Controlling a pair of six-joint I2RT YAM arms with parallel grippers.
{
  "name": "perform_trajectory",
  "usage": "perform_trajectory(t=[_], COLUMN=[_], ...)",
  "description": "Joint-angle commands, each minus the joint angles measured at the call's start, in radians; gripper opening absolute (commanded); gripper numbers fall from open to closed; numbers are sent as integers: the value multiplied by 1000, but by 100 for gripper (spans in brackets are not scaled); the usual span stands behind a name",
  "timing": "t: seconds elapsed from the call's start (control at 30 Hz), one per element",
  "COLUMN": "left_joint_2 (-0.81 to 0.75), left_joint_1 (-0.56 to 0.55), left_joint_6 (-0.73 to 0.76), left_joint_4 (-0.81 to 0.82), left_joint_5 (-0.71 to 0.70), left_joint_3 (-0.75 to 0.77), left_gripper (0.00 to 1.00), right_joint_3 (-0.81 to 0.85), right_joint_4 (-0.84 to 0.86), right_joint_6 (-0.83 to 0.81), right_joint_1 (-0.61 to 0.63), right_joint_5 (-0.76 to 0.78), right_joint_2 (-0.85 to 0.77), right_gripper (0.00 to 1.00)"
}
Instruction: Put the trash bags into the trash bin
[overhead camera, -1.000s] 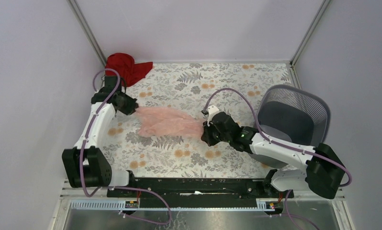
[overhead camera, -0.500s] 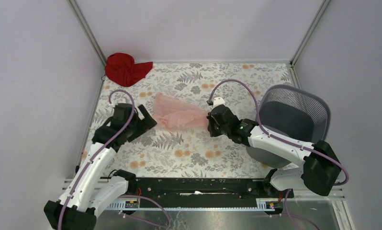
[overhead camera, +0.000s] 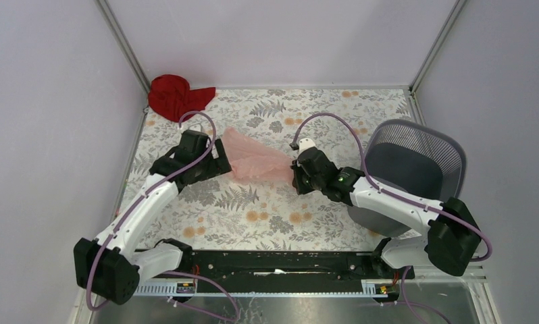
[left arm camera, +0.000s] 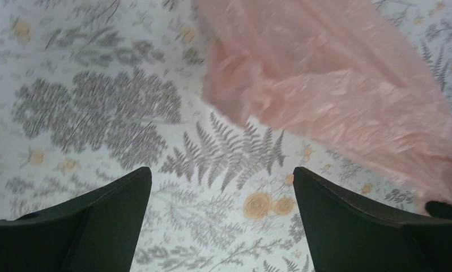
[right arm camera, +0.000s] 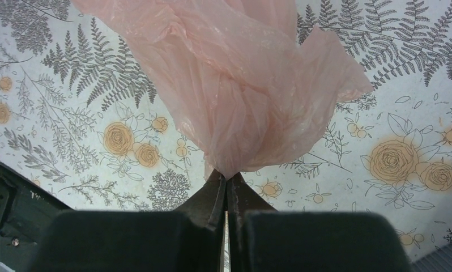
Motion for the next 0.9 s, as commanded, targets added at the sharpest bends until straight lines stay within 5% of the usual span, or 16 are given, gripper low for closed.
perform_trajectory(t=[0.0,0.2,0.37,0.43,0.67,0.77,0.87], left_joint_2=[78,176,176,102,-303,-382,-390], left_joint_1=[-2,-2,-2,-2,-2,-2,-2], left_joint_6=[54,71,99,105,98,86,86], left_joint_4=[146,205,153,126,89,9,-54], left_joint_5=[44,-1,-44,-60,-53,-92,-24], left_joint_3=[33,53,121,145,167,211,268], left_gripper=[99,87,19,0,0,0,0], right_joint_3=[3,-20,-27,-25,13,64,103], right_joint_4=[9,7,-8,-19,-58,-80,-83], right_joint_6=[-24,-30,-34,-44,-64,-58,-54], right_joint_1=[-8,-6,-7,-6,-6,-6,-7], right_joint_5=[-21,-24,-16,1,132,73,-78], right_joint_2=[-48,-68,-81,-85,-67,-48,-50], right_gripper=[0,0,0,0,0,1,19])
